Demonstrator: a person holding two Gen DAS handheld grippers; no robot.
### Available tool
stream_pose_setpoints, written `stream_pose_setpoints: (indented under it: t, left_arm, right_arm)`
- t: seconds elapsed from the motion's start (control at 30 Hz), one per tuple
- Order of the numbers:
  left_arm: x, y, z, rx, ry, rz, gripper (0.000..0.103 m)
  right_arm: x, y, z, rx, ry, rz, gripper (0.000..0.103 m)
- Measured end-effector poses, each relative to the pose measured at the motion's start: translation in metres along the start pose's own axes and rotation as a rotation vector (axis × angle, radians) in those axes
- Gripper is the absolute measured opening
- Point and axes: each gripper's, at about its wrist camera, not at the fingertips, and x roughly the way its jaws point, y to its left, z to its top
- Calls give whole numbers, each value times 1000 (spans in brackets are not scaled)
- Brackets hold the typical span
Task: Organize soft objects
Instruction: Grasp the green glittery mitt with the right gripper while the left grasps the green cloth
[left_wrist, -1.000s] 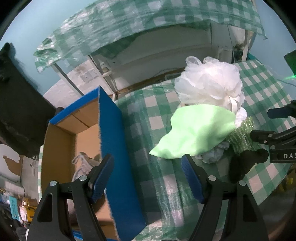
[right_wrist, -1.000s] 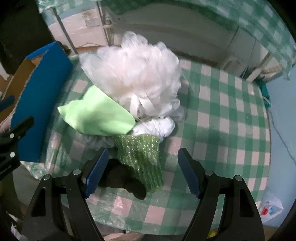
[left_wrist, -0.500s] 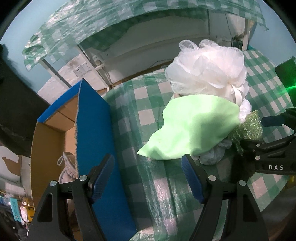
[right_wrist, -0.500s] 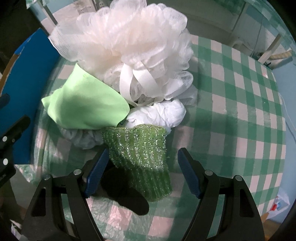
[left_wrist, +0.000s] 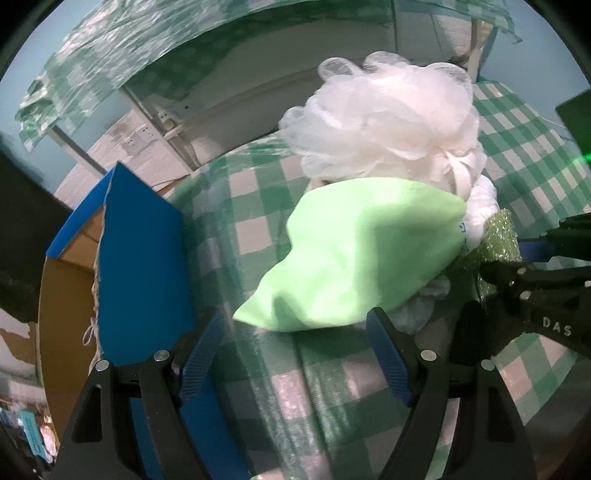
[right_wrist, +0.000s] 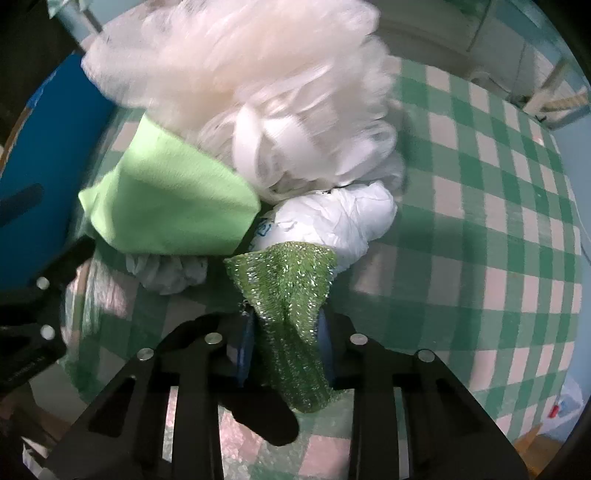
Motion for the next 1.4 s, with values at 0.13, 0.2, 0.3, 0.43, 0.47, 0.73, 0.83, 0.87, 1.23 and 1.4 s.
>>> stream_pose_setpoints:
  t: [0.13, 0.2, 0.3, 0.43, 0.47, 0.73, 0.83, 0.87, 1.23, 1.4]
  left_arm:
    - [-2, -13, 7, 19, -11, -3, 81]
    - [-1, -19, 11, 31, -14, -1, 81]
    - [0, -29, 14, 49, -13, 0, 81]
    - [4, -38, 17, 72, -9, 7, 81]
    - [5, -41, 18, 79, -8, 10, 81]
    - [16, -52, 19, 117, 11, 41, 81]
    - [17, -54, 19, 123, 13, 38, 67]
    - [17, -53, 20, 114, 18, 19, 61]
    - [6, -26, 20, -19, 25, -92, 12]
    - [-6, -8, 19, -96, 18, -151, 12]
  right_arm:
    - [-12, -11, -2, 22, -31, 12, 22]
    - [-16, -18, -4, 37, -41, 18, 22]
    - [-21, -25, -7, 64, -61, 25, 22]
    - [-33, -39, -10, 86, -88, 33, 22]
    - [-35, -40, -10, 89, -93, 34, 22]
    - [-35, -44, -12, 108, -95, 55, 22]
    - [-36, -47, -10, 110, -93, 57, 22]
    - [-35, -47, -9, 111, -92, 57, 22]
    - [-37, -44, -6, 105, -85, 55, 22]
    - [-41, -37, -5, 84, -94, 55, 22]
